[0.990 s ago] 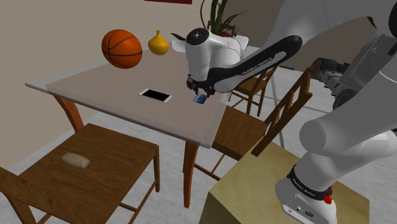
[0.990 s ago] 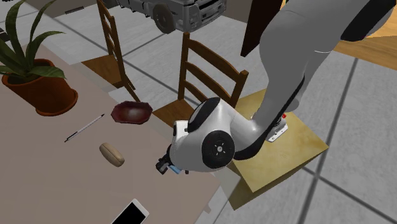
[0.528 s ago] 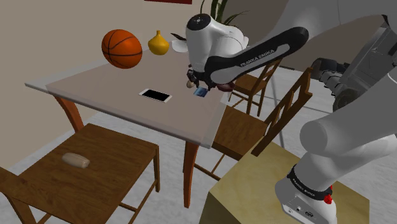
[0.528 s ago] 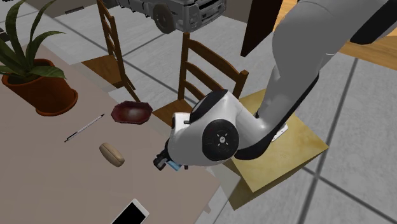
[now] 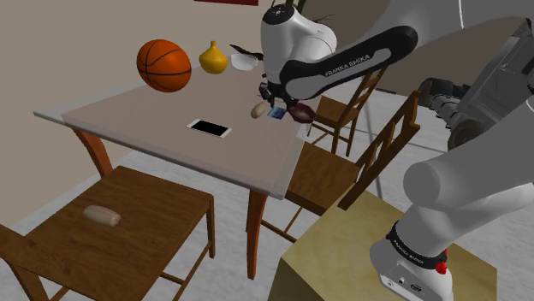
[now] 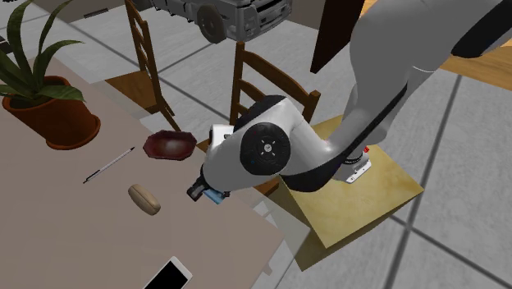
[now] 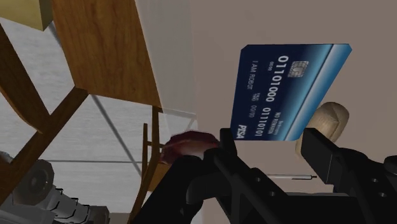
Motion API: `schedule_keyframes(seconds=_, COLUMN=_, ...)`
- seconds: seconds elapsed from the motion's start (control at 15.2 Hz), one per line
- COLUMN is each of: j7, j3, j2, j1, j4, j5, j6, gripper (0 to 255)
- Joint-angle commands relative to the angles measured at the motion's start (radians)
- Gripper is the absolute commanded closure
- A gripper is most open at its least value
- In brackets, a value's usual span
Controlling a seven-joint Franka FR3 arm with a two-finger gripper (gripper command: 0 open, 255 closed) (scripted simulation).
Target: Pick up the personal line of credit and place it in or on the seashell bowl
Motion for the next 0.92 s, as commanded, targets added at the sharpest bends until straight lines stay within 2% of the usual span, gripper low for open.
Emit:
schedule_keyframes(seconds=0.0, j7=-0.034, j3=-0.028, j2=0.020, j1=-0.027, j4=0.009, j5=-0.022, j6=0.024, gripper=255)
schedule_keyframes(seconds=0.4, j7=-0.122, j3=-0.098, j2=0.094, j1=-0.103, j4=0.053, j5=-0.088, j6=0.083, gripper=255)
schedule_keyframes(seconds=0.86, j7=-0.213, j3=-0.164, j2=0.223, j1=-0.180, j4=0.160, j5=-0.174, j6=0.119, gripper=255)
